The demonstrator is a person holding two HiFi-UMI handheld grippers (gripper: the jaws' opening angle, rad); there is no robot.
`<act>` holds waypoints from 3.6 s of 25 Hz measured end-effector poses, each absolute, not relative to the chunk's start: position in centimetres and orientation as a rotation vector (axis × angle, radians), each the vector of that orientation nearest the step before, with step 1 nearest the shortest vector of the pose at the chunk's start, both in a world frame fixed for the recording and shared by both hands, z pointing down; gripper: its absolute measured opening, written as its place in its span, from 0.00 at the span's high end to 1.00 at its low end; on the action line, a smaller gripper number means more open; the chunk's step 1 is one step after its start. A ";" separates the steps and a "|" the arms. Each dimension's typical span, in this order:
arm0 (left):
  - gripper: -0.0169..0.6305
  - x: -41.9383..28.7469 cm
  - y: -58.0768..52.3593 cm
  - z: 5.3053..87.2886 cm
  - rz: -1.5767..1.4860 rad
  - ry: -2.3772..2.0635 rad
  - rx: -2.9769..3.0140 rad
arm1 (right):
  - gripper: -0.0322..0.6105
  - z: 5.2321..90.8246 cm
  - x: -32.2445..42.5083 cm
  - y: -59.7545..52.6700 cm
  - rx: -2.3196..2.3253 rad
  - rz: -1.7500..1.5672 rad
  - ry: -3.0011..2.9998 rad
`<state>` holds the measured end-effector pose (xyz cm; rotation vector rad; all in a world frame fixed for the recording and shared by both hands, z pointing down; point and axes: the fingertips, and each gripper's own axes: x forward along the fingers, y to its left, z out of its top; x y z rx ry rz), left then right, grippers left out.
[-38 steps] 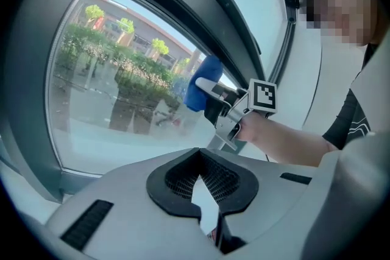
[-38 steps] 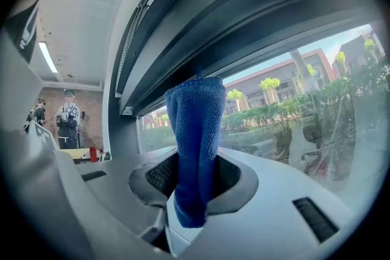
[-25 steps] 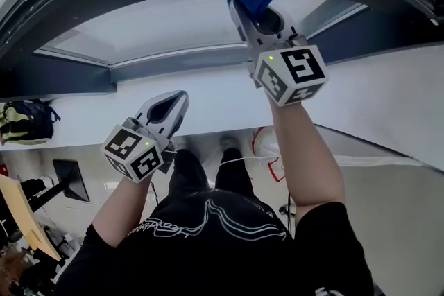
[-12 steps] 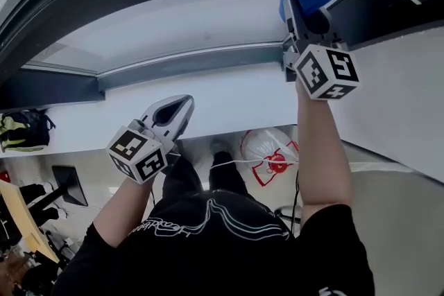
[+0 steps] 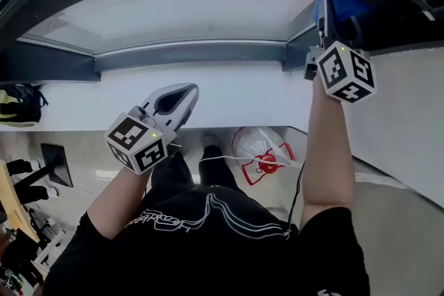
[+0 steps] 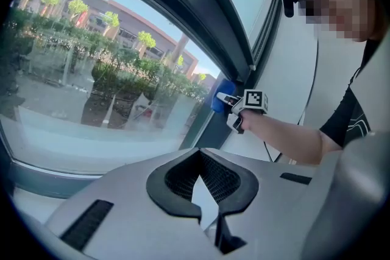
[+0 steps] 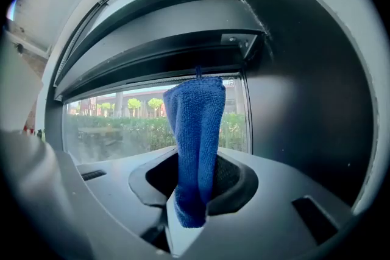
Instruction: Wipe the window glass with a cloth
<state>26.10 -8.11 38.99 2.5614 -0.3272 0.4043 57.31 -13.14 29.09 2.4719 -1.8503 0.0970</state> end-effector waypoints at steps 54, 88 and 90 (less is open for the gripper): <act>0.97 -17.4 -21.9 46.8 0.185 -0.885 2.400 | 0.81 44.9 -12.8 -42.1 1.631 0.166 -2.619; 0.97 9.4 -11.4 48.5 0.316 -0.490 2.481 | 0.81 45.3 22.4 -26.9 1.979 0.088 -2.315; 0.97 11.8 -10.4 48.4 0.320 -0.456 2.488 | 0.81 45.1 25.4 -25.8 1.999 0.081 -2.286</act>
